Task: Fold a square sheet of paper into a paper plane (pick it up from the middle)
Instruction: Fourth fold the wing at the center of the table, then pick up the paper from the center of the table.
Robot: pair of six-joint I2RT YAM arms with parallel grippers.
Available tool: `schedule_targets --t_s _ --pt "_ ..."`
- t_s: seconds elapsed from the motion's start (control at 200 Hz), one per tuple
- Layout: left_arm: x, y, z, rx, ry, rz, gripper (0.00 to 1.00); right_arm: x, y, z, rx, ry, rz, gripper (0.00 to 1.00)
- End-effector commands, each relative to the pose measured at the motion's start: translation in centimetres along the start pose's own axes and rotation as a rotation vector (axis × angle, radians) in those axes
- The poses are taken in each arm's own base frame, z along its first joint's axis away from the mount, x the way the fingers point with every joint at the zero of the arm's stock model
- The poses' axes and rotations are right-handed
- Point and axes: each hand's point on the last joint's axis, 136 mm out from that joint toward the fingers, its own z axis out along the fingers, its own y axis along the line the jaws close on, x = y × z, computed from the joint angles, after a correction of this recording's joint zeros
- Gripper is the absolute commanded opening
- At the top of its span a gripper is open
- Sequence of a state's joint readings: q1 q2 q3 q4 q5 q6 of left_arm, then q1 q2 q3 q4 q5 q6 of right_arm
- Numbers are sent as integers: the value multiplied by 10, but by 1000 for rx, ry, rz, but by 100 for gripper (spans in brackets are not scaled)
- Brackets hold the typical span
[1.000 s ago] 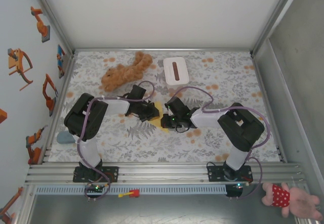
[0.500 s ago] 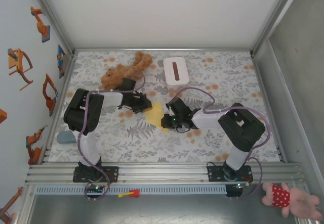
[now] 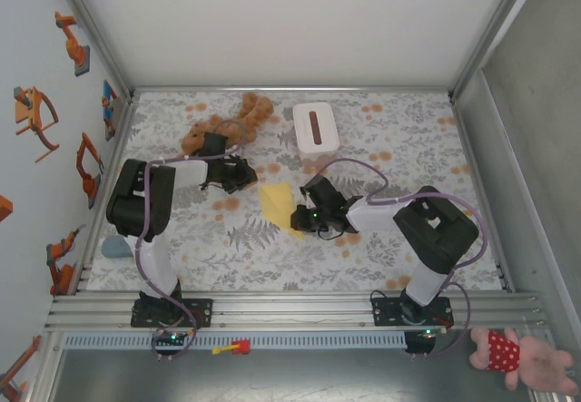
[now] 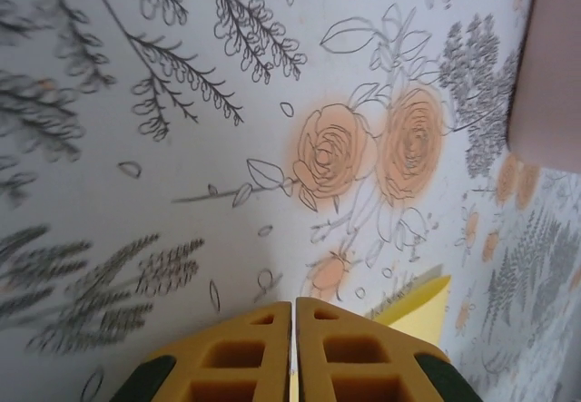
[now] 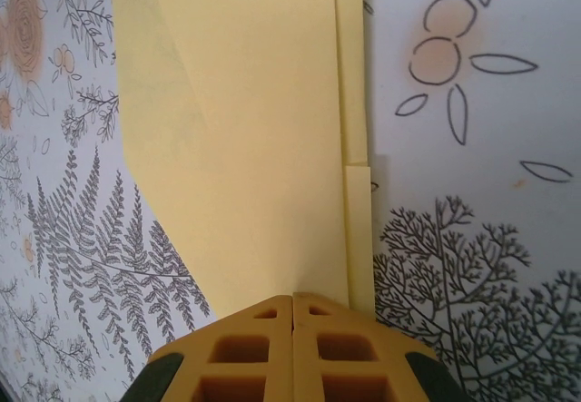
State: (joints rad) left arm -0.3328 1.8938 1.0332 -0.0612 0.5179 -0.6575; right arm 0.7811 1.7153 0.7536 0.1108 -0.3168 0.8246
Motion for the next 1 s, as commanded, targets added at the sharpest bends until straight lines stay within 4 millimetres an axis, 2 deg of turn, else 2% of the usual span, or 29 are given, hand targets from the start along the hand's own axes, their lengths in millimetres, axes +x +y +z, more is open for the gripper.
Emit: schedule_targets --t_s 0.0,0.085,0.15,0.265,0.366,0.406,0.451,0.511,0.616,0.791,0.851,0.997 --pt "-2 -26 -31 21 -82 17 13 -7 4 -11 13 -22 30 0" --pt "7 -35 -47 17 -109 16 17 -35 36 -30 -65 -126 -16 5" --pt "14 -36 -59 8 -131 9 22 -50 47 -44 -81 -193 -44 12" --pt "22 -35 -79 -4 -178 -12 34 -63 38 -55 -23 -257 -73 29" --pt "26 -31 -98 -28 -224 -21 48 -65 24 -55 13 -259 -67 39" --pt "27 -30 -106 -38 -247 -21 52 -65 20 -54 19 -256 -68 48" --pt "28 -27 -114 -49 -273 -24 57 -64 19 -52 17 -246 -77 51" --pt "29 -24 -123 -57 -305 -24 65 -64 19 -49 15 -229 -97 51" --pt "32 -18 -133 -56 -341 -35 83 -63 26 -40 -10 -185 -160 44" --pt "34 -24 -138 20 -370 -18 99 -64 31 -29 -28 -140 -238 35" --pt "33 -29 -140 51 -385 -6 96 -63 34 -24 -43 -105 -257 30" --pt "34 -38 -143 94 -385 13 96 -65 34 -12 -41 -64 -274 29"
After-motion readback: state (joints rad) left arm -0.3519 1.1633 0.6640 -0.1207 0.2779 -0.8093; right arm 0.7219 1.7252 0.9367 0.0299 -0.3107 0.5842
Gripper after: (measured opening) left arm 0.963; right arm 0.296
